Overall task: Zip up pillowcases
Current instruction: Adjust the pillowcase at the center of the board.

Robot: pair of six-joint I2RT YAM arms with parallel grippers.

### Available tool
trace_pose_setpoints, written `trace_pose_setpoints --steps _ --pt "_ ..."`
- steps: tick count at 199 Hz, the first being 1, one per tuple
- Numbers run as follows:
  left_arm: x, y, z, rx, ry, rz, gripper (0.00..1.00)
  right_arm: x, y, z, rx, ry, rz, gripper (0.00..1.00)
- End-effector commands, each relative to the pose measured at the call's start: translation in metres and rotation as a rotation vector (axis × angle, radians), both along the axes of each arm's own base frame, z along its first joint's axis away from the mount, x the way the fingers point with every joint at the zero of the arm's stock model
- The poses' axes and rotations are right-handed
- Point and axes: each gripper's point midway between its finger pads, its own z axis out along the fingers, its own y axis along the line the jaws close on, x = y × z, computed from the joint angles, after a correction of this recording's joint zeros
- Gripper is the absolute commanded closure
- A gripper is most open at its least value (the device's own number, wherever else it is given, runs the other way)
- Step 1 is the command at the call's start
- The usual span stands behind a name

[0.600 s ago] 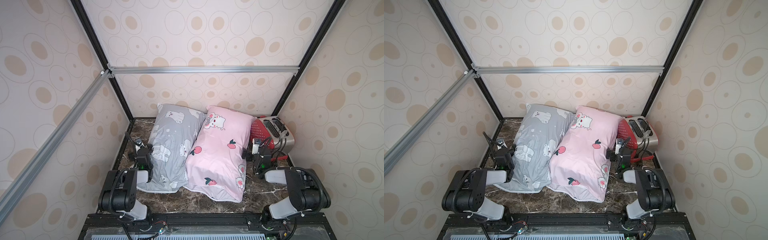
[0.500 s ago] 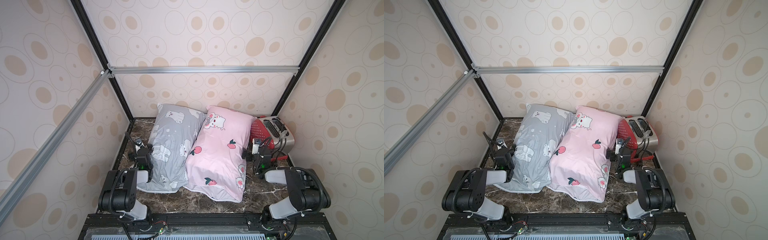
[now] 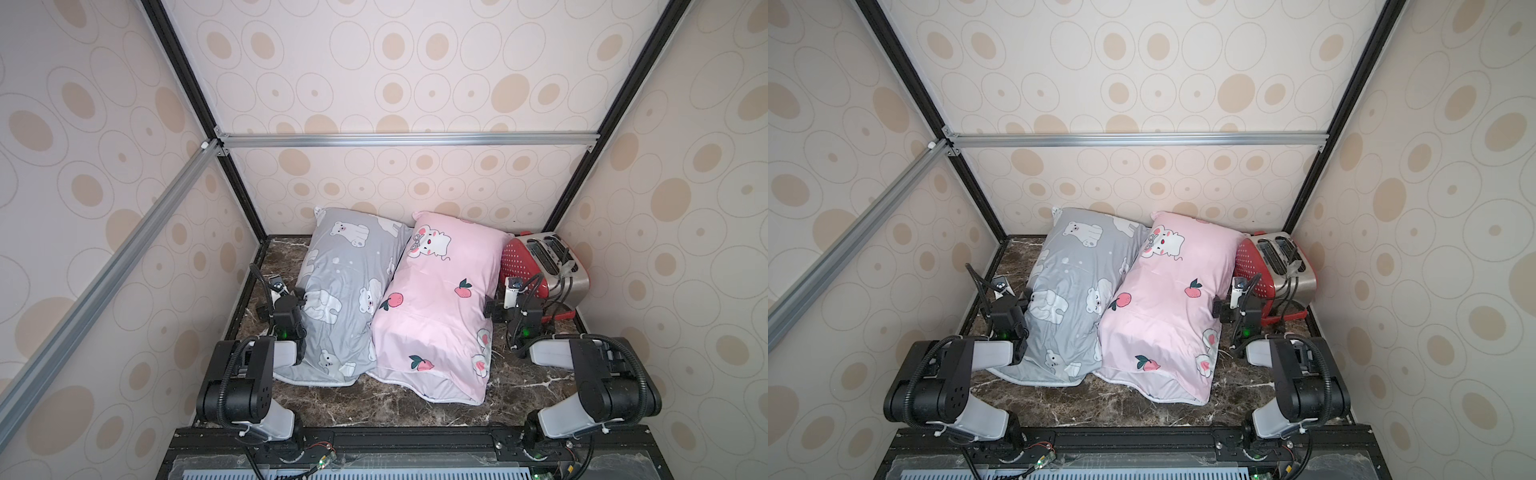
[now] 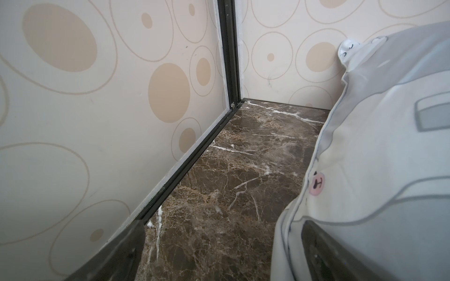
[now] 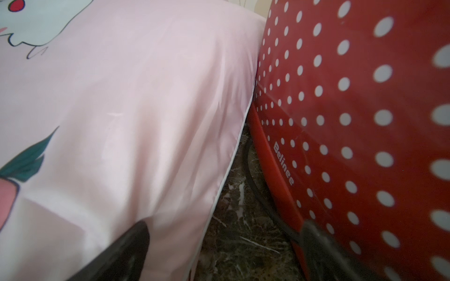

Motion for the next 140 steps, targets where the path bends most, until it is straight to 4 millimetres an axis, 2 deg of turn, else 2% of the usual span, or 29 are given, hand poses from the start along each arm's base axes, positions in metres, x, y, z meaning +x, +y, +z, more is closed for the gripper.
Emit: trace_pose_setpoints --steps 1,109,114,121,140 --pt "-0.001 -0.022 -0.025 -0.014 0.091 -0.094 0.01 -0.001 0.0 -0.009 -0.011 0.029 0.0 0.0" --pt "-0.001 -0.022 -0.023 -0.013 0.086 -0.095 0.01 -0.002 -0.001 -0.007 -0.012 0.023 -0.001 0.0" --pt "-0.001 -0.021 -0.019 -0.007 0.068 -0.087 0.01 -0.002 -0.001 -0.006 -0.013 0.017 -0.003 0.0" --pt "-0.003 -0.023 -0.014 -0.013 0.07 -0.099 0.01 0.0 -0.001 0.006 -0.018 -0.025 -0.008 0.01" --pt "-0.016 -0.025 0.027 0.024 0.071 -0.103 0.01 -0.013 -0.001 0.041 0.007 0.066 -0.035 0.01"
